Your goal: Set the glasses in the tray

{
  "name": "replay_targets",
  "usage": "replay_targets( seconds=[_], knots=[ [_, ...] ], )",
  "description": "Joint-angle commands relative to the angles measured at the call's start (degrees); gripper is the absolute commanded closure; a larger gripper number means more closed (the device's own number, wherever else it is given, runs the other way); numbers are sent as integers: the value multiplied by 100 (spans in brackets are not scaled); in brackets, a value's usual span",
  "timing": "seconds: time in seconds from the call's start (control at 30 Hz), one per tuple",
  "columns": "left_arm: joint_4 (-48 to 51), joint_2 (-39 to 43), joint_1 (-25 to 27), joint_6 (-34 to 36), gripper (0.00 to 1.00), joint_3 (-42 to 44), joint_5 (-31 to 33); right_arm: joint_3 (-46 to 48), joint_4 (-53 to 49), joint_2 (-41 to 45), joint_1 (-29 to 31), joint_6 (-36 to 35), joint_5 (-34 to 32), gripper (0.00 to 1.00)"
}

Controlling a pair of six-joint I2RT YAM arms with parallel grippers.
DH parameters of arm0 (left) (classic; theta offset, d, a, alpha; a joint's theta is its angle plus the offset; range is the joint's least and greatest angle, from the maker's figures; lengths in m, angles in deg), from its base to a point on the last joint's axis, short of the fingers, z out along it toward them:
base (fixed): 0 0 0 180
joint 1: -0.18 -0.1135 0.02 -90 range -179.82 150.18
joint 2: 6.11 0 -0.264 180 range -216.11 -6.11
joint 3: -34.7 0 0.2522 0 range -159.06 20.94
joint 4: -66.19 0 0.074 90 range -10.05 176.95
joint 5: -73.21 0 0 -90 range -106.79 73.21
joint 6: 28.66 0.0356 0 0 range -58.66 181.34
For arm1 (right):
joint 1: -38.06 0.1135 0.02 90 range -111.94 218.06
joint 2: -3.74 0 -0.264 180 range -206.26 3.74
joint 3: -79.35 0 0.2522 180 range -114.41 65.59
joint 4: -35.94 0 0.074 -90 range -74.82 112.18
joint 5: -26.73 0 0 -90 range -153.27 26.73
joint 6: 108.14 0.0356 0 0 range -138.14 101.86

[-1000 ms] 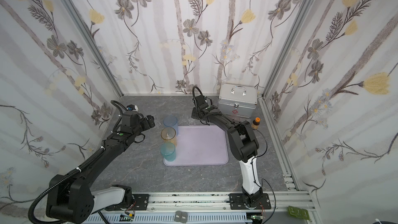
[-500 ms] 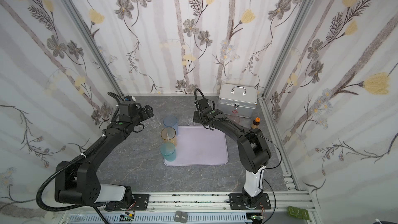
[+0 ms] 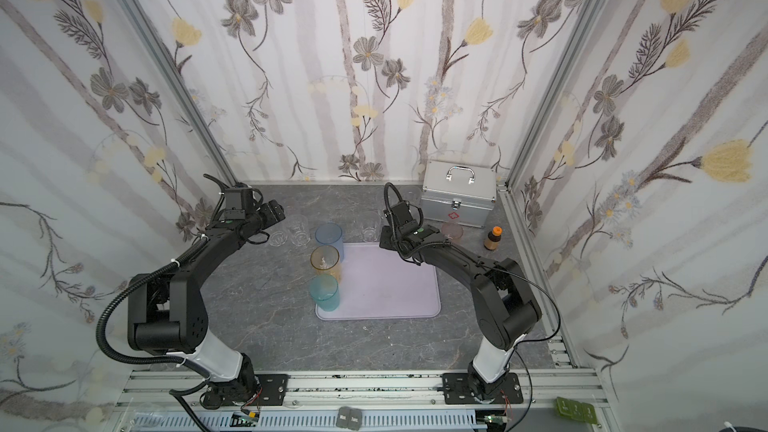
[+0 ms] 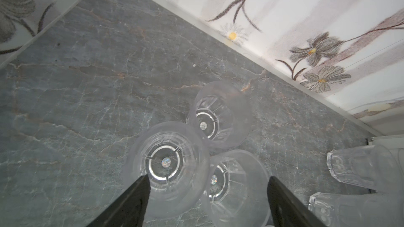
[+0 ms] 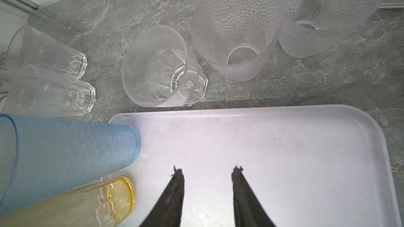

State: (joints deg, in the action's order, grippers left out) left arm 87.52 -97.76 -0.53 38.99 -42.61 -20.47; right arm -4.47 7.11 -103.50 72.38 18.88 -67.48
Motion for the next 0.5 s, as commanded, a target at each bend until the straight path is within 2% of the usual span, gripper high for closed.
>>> replay_targets(
  seconds=[0.0,0.23,0.47],
  knots=[
    [7,250,5,-88,14,182,-9,19,338,-54,34,32,134,62],
    [-1,1051,245,-224,14,726,2,-25,451,-302,21,93,370,61],
    [7,1717,837,-353,13,1030,243,260,428,-244,-157,87,507,61]
  ],
)
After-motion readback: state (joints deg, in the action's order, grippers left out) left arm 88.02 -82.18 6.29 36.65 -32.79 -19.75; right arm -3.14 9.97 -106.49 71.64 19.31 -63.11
